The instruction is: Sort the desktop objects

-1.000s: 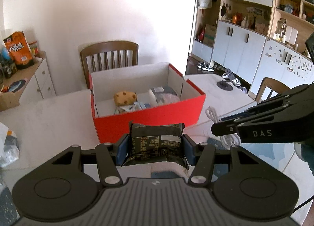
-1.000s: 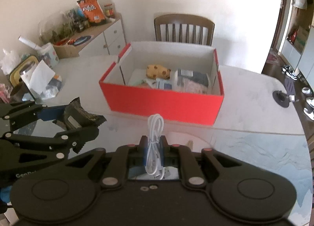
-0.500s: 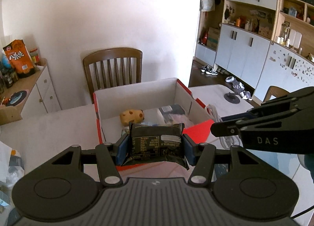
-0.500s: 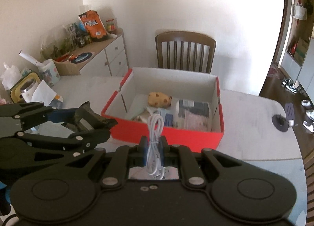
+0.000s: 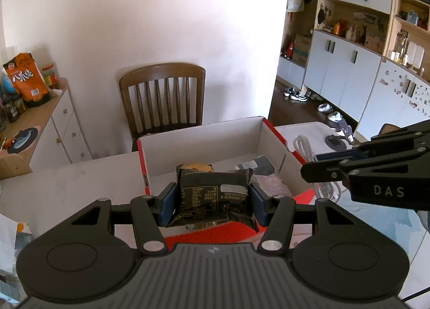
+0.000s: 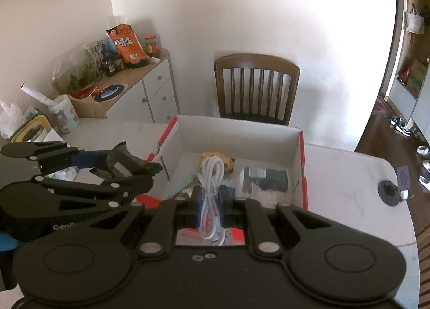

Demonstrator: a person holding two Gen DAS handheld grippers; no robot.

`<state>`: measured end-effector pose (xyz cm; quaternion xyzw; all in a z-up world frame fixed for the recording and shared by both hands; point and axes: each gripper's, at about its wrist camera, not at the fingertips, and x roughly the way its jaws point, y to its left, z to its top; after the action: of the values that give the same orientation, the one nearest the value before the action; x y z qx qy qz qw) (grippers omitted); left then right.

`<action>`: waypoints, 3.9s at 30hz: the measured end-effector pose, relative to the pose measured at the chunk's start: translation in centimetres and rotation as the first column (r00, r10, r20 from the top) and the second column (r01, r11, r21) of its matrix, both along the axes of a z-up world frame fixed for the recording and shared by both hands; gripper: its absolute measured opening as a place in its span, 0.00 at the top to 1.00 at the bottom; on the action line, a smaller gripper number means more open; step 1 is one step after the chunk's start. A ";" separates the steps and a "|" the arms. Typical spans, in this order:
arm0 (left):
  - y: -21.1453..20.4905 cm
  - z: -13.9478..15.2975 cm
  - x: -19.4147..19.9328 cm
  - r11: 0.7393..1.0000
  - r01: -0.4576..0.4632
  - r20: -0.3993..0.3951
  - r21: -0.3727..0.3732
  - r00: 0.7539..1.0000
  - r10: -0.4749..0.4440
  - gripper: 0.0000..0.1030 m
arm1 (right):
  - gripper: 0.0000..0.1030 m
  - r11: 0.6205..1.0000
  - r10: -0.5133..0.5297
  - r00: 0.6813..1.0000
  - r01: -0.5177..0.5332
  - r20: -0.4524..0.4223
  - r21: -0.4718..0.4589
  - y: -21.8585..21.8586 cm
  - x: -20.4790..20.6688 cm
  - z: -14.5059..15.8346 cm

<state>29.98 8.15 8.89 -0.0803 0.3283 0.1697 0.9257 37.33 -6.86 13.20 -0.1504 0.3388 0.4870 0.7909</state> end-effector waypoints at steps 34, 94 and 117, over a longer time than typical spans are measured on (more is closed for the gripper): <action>5.5 -8.2 9.8 0.998 0.015 -0.196 -0.062 0.980 -0.027 0.45 | 0.89 0.998 0.034 0.992 -0.041 -0.123 -0.053 5.8 7.4 -8.3; 2.9 -6.0 6.2 0.998 0.039 -0.165 -0.048 0.985 -0.046 0.24 | 0.66 0.998 0.028 0.990 -0.037 -0.140 -0.060 1.8 6.2 -6.7; -0.9 -3.1 0.7 0.999 0.001 -0.073 -0.054 0.997 -0.005 0.17 | 0.30 0.999 -0.031 0.999 0.031 -0.031 0.021 -3.2 3.6 -4.1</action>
<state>30.72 7.20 5.81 -0.0987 0.3666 0.1622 0.9108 40.89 -10.08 9.12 -0.1291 0.3477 0.4805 0.7947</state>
